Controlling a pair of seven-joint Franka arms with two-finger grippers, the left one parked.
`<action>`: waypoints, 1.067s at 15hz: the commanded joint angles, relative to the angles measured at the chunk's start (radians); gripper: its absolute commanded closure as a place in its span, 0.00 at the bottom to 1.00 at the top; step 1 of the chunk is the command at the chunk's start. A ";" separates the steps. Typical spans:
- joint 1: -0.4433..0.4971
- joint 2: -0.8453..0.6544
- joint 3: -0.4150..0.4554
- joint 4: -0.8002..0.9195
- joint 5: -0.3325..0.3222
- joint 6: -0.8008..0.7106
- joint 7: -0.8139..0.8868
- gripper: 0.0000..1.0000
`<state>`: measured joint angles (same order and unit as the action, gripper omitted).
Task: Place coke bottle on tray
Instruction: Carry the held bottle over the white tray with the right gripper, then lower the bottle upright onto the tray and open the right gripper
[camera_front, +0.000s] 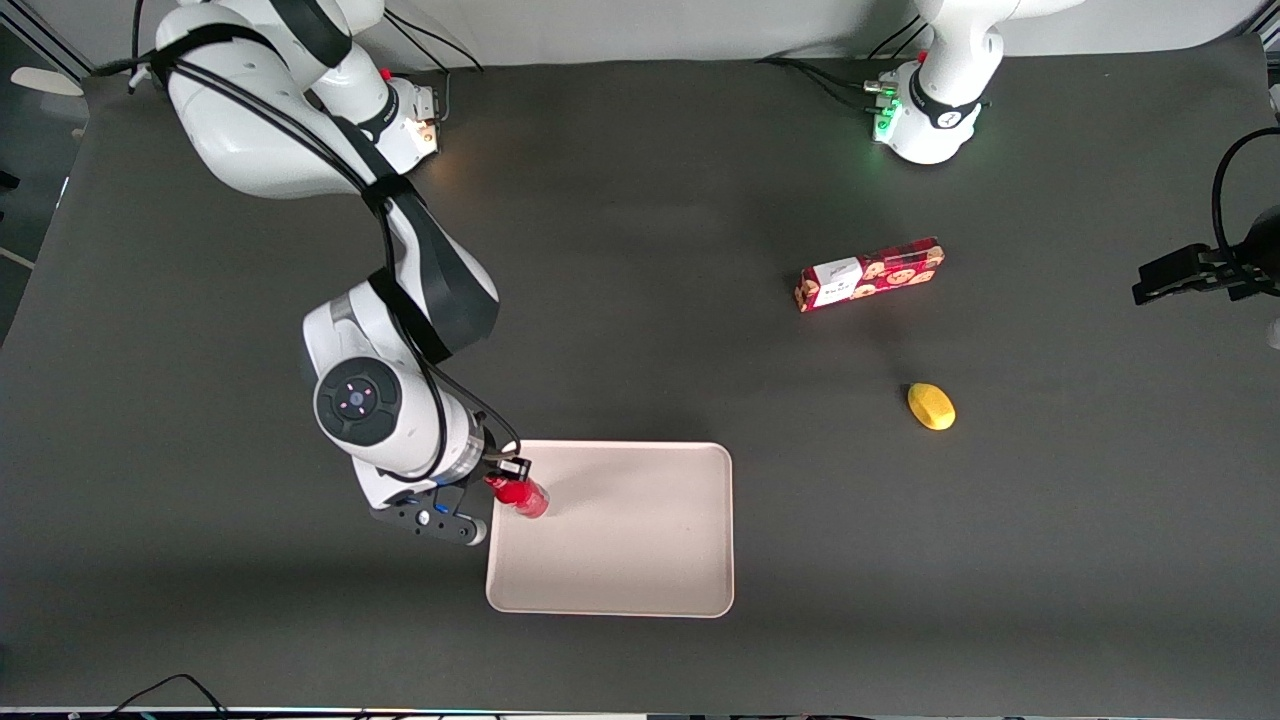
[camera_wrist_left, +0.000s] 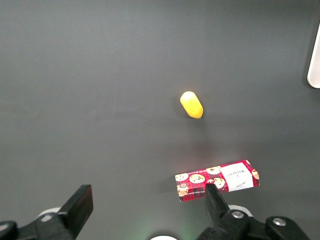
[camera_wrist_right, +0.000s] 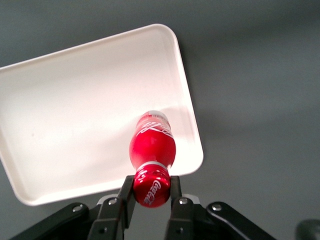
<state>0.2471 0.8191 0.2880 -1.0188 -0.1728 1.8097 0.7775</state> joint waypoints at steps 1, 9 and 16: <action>0.012 0.063 -0.013 0.058 -0.033 0.031 0.028 1.00; 0.000 0.034 -0.010 0.057 -0.031 -0.021 0.016 0.00; -0.022 -0.239 0.006 0.051 -0.016 -0.339 -0.070 0.00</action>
<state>0.2436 0.7465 0.2831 -0.9336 -0.1810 1.6310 0.7687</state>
